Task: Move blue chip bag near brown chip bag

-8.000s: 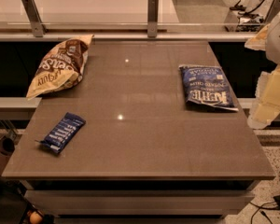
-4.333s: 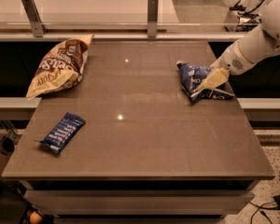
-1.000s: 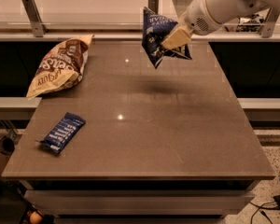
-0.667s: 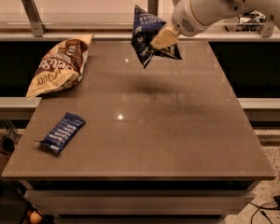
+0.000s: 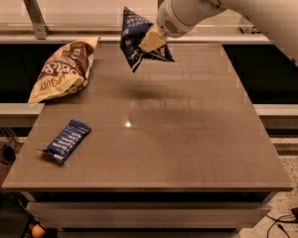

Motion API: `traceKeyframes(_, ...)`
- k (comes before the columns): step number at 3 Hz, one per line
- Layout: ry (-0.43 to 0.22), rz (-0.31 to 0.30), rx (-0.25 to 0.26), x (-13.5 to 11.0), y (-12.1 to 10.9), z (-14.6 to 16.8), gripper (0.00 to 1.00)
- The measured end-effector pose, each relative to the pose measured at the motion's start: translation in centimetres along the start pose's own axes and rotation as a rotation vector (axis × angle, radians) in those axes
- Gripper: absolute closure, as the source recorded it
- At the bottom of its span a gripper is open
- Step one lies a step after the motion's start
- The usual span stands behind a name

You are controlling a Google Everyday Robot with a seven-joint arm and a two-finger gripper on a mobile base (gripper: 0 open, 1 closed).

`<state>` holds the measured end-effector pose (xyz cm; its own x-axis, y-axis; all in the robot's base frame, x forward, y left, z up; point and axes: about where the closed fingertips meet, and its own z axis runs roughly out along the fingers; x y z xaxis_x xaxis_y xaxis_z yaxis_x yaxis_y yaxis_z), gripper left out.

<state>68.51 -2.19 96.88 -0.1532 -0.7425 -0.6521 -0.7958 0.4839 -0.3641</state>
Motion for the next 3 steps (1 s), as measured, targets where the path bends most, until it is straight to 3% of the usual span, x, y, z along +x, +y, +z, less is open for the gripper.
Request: traceKeyframes(3, 0.044, -0.097, -0.065, -4.2, 2.9, 4.8, 1.0)
